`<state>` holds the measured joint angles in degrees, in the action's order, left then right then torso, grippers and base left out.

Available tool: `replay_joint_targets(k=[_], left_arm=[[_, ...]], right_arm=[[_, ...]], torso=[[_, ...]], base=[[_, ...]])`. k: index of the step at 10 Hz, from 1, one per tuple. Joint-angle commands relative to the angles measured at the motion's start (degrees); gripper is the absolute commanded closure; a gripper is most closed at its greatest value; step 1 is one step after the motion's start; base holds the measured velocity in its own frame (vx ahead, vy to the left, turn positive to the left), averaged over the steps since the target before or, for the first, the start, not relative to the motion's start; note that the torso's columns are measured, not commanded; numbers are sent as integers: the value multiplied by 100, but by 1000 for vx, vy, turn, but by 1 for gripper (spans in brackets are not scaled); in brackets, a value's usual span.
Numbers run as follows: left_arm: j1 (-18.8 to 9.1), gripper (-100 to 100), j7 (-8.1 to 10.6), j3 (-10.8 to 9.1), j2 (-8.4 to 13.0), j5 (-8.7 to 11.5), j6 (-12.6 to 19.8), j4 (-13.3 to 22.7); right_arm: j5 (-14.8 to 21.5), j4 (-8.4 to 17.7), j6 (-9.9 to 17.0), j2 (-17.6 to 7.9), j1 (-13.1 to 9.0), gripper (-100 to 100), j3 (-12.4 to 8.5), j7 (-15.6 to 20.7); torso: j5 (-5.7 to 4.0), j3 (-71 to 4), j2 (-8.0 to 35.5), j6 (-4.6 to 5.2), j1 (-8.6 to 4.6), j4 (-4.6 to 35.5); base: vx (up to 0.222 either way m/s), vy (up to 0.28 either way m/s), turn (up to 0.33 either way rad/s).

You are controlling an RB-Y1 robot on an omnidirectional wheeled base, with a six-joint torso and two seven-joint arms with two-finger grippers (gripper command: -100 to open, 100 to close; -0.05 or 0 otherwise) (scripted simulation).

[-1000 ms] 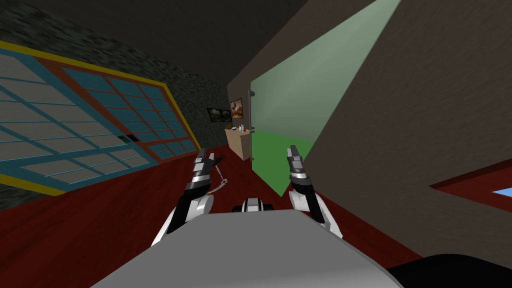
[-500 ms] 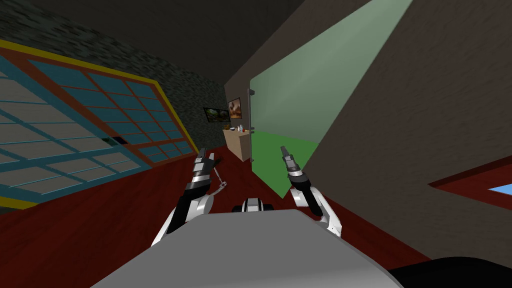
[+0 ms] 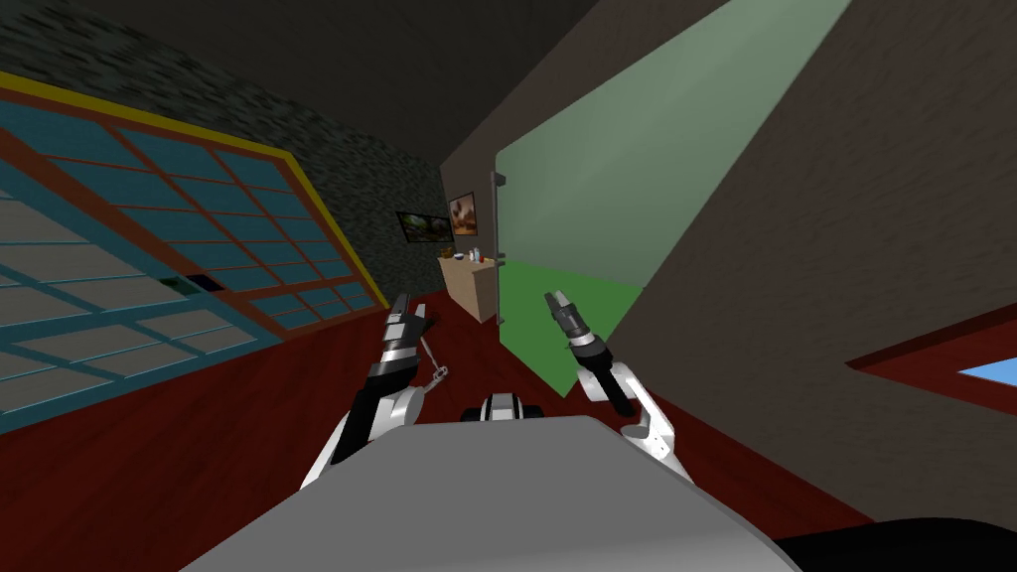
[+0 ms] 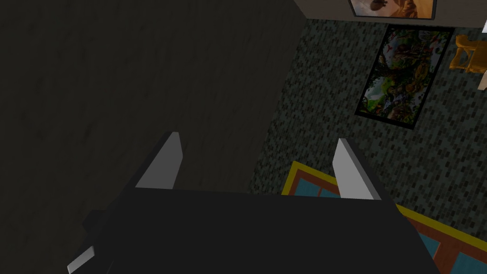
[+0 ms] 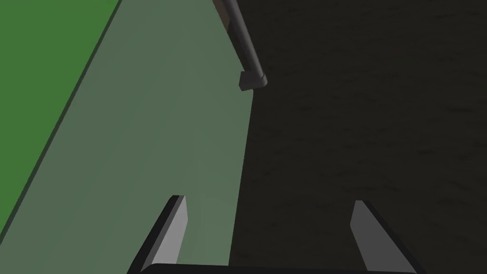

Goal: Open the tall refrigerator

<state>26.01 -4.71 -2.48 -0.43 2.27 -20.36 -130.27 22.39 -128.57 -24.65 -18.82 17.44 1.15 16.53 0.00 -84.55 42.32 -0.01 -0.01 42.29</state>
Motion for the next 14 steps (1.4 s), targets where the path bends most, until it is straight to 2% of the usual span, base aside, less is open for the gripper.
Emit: replay_joint_targets(k=[1,4,6,7,9,10,12,13,14], left_arm=[[0,0,0,0,0,0,0,0],[1,0,0,0,0,0,0,0],[0,0,0,0,0,0,0,0],[0,0,0,0,0,0,0,0],[0,0,0,0,0,0,0,0],[1,0,0,0,0,0,0,0],[0,0,0,0,0,0,0,0],[1,0,0,0,0,0,0,0],[0,0,0,0,0,0,0,0]], right_arm=[[453,101,78,-314,-233,-100,56,271],[790,152,116,-463,-351,-100,81,395],[1181,265,193,-763,-599,-100,141,645],[1276,265,193,-763,-599,-100,141,645],[1653,396,270,-1063,-865,-100,218,896],[1748,396,270,-1063,-865,-100,218,896],[2124,546,346,-1364,-1148,-100,314,1141],[2193,546,346,-1364,-1148,-100,314,1141],[2405,628,384,-1515,-1296,-100,369,1262]], torso=[[0,-1,-3,1,0,0],[2,-4,-8,1,8,-2],[-1,1,1,1,-1,1],[-1,-4,-9,1,-2,-2],[0,-2,-4,1,0,-1],[2,-8,-14,0,9,-3],[-1,2,2,1,-2,1],[0,-5,-10,1,0,-2],[-2,0,0,1,-4,-1]], base=[[82,53,-90],[74,59,-40],[74,58,-76],[76,49,-28],[92,67,-59],[89,64,-24],[91,63,-47],[81,50,-16],[78,63,-20]])
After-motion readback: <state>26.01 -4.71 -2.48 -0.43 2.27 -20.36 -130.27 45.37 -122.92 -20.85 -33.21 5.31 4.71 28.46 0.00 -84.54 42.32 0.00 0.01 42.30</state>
